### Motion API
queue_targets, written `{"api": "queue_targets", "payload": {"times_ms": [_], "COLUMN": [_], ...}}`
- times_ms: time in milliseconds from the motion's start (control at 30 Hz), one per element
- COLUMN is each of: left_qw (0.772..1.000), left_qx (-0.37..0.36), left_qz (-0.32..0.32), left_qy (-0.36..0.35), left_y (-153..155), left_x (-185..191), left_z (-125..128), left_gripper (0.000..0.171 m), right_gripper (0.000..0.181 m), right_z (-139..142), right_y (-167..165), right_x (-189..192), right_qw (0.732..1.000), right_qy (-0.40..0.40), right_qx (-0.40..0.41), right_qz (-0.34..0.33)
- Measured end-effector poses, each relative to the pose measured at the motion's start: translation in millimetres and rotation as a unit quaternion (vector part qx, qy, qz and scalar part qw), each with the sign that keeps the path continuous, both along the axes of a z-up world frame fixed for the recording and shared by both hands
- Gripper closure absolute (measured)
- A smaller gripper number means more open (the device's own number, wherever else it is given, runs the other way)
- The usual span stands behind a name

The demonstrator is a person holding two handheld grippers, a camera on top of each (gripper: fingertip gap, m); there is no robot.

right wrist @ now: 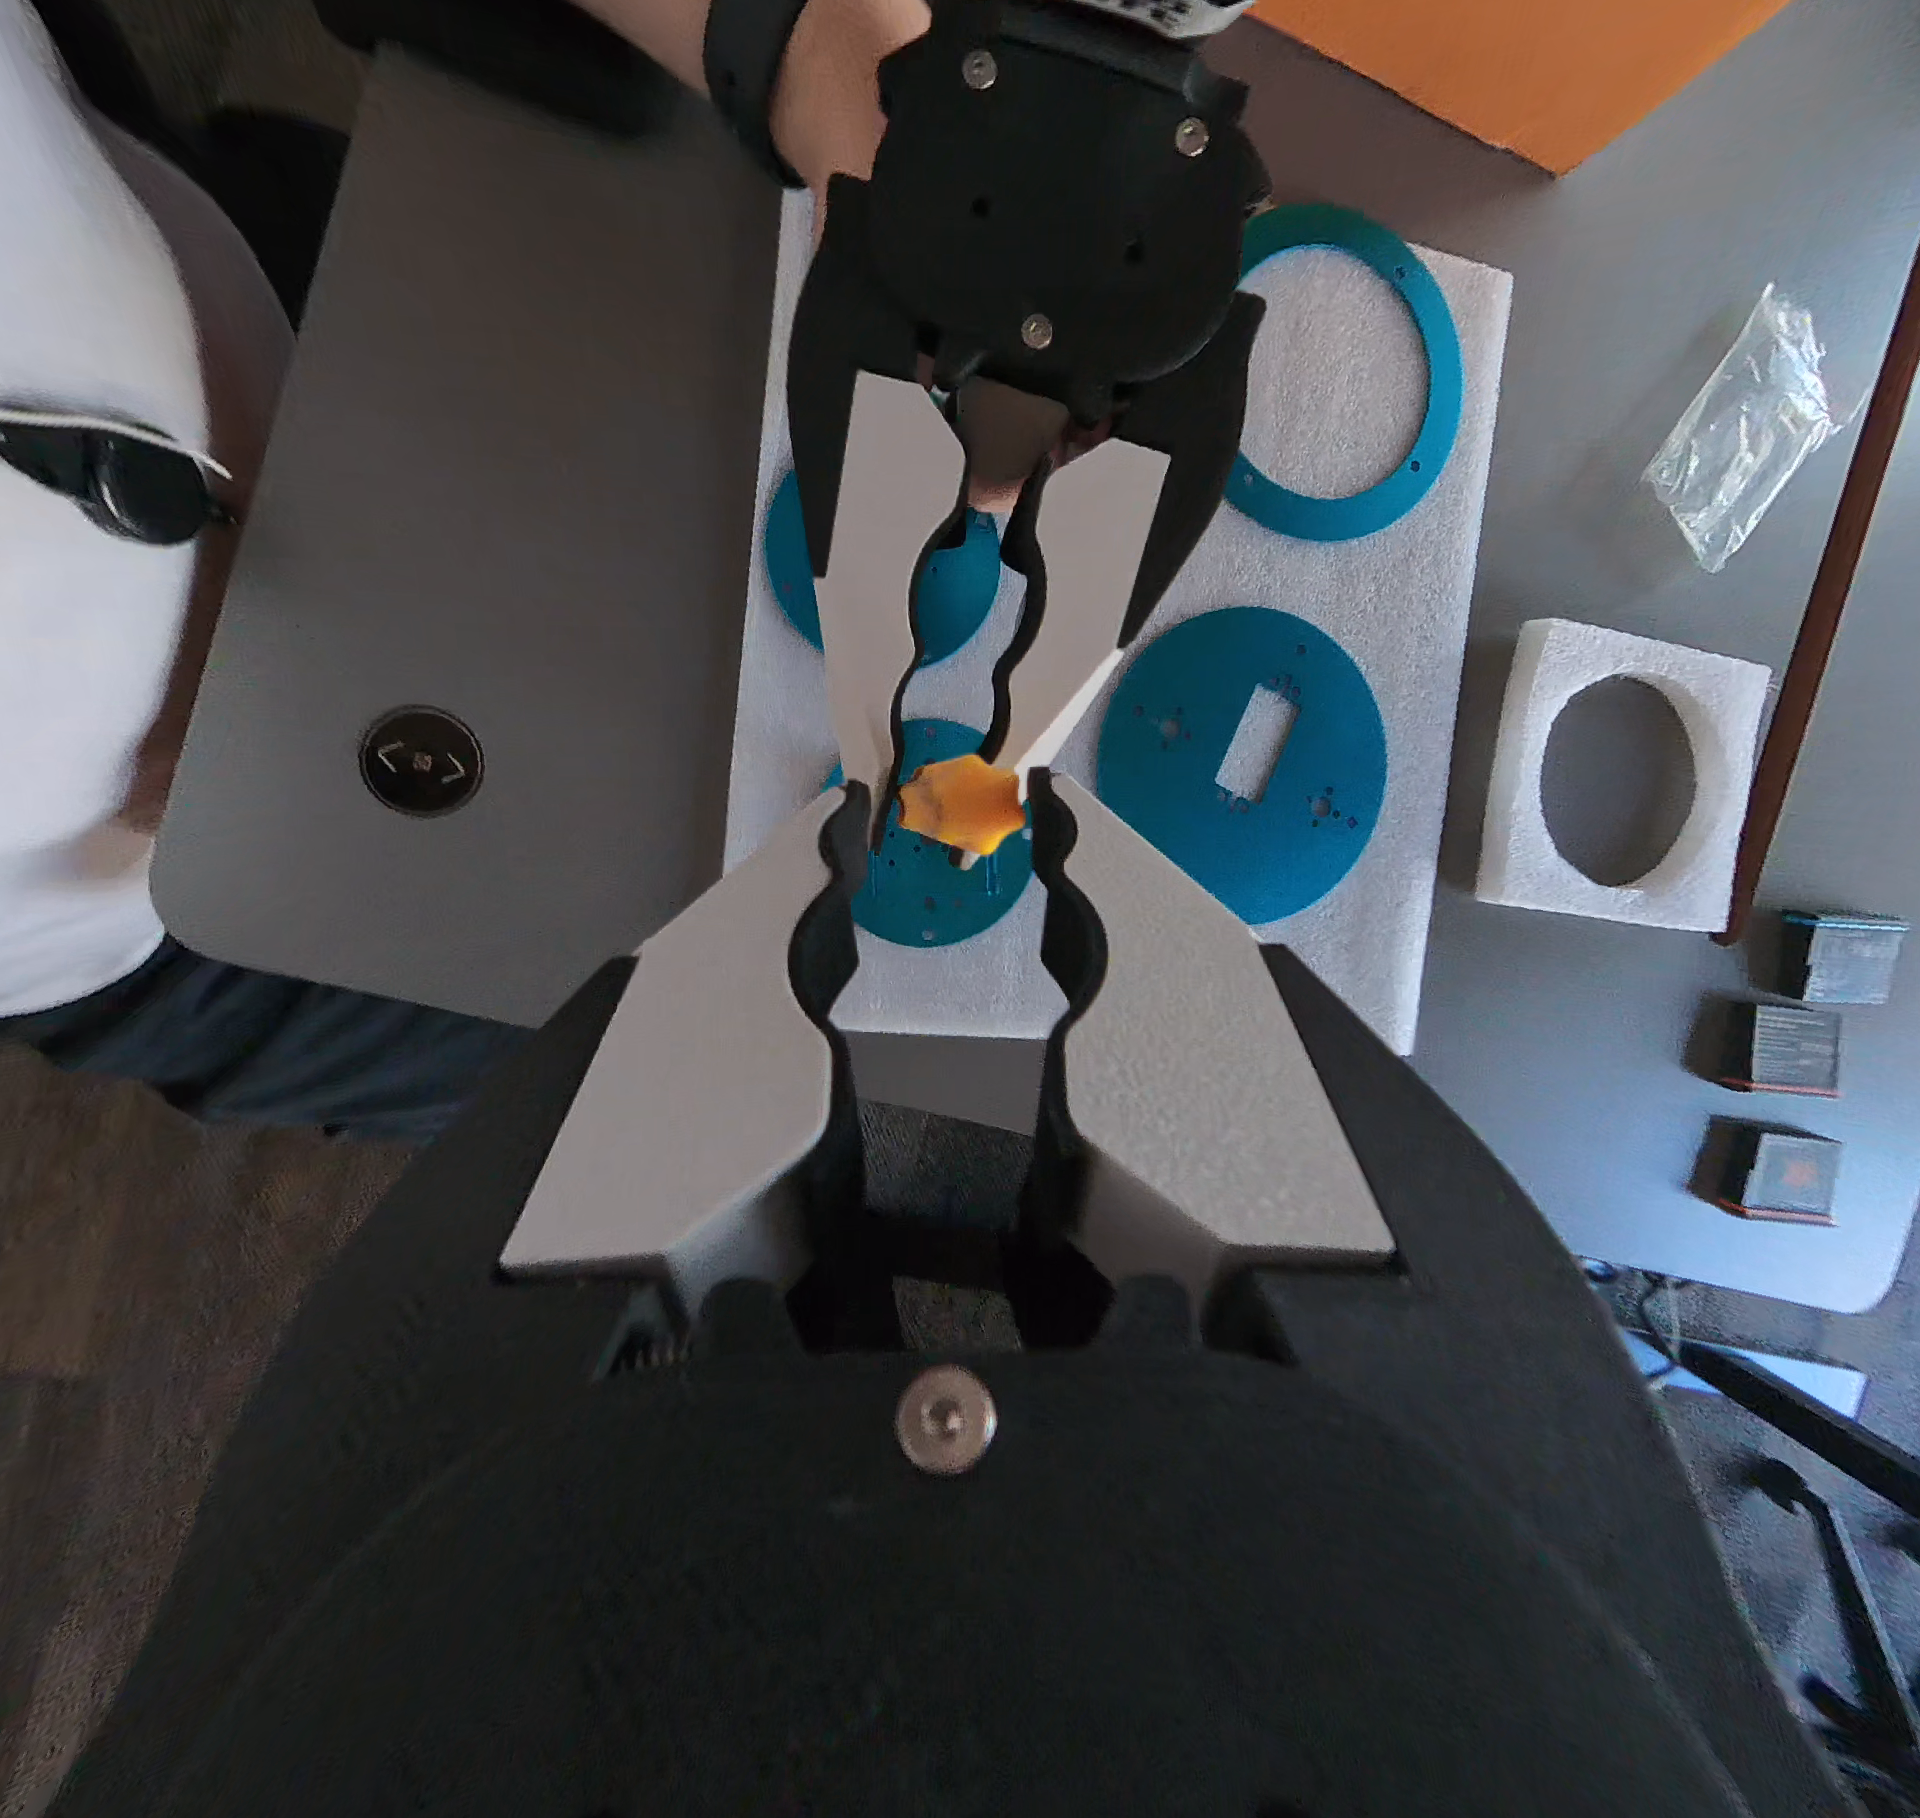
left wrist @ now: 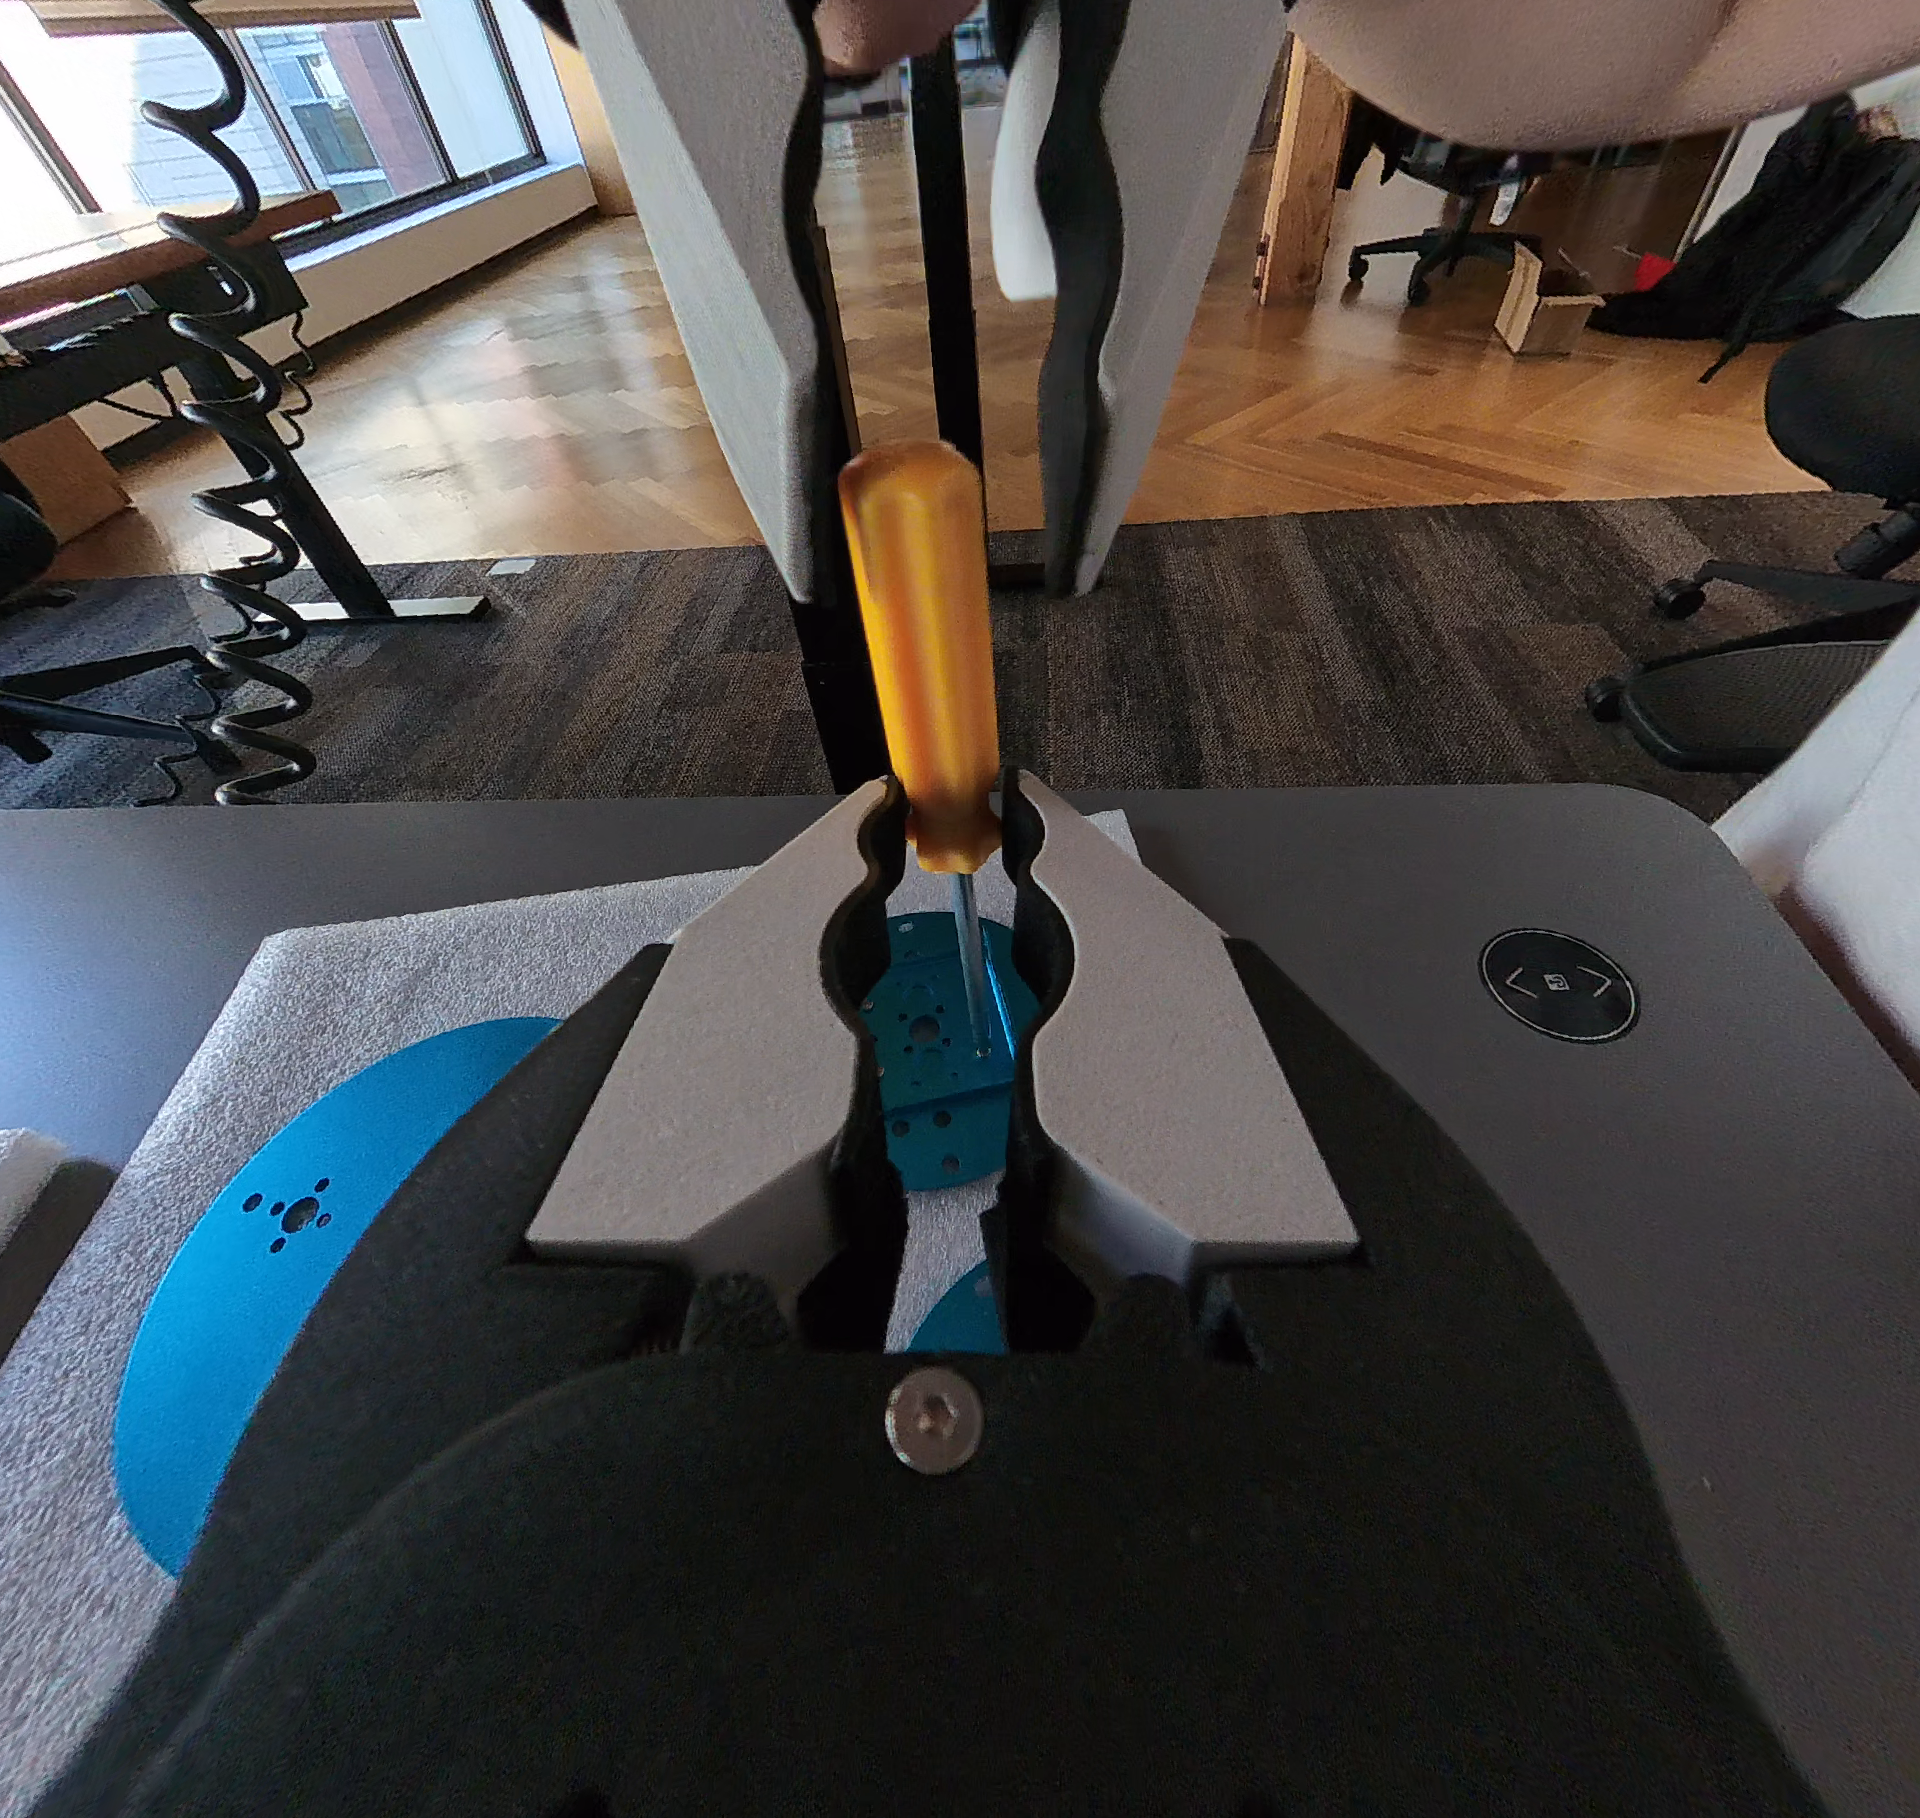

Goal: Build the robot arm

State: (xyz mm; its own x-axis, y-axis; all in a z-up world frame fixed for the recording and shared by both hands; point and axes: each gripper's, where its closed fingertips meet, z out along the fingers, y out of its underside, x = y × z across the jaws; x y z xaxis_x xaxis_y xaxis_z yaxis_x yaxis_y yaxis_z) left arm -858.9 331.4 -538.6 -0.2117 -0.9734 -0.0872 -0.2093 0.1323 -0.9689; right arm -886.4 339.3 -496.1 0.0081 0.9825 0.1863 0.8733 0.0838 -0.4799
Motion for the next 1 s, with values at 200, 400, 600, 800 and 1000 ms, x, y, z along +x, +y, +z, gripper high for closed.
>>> {"api": "queue_targets", "payload": {"times_ms": [200, 400, 600, 800, 1000], "left_qw": [1.000, 1.000, 1.000, 1.000, 0.999], "left_qx": [-0.003, -0.009, -0.013, -0.015, -0.022], "left_qz": [-0.007, -0.011, -0.015, -0.016, -0.026], "left_qy": [0.004, 0.005, 0.002, 0.002, 0.020], "left_y": [-0.8, -3.0, -1.2, -0.8, -3.7], "left_x": [2.8, 3.6, 2.5, 1.3, -2.8], "left_z": [-0.3, -0.2, -0.3, -0.4, -2.7], "left_gripper": [0.155, 0.155, 0.155, 0.155, 0.154], "right_gripper": [0.162, 0.163, 0.163, 0.164, 0.164], "right_z": [-7.8, -7.9, -6.1, -5.5, -5.6], "right_y": [3.3, -1.2, 1.0, 0.8, -3.6], "right_x": [9.7, 11.2, 6.2, 2.7, -0.3], "right_qw": [0.992, 0.987, 0.990, 0.992, 0.994], "right_qy": [-0.119, -0.155, -0.135, -0.109, -0.091], "right_qx": [-0.006, -0.037, -0.039, -0.066, -0.058], "right_qz": [0.029, 0.030, 0.029, 0.007, 0.020]}}
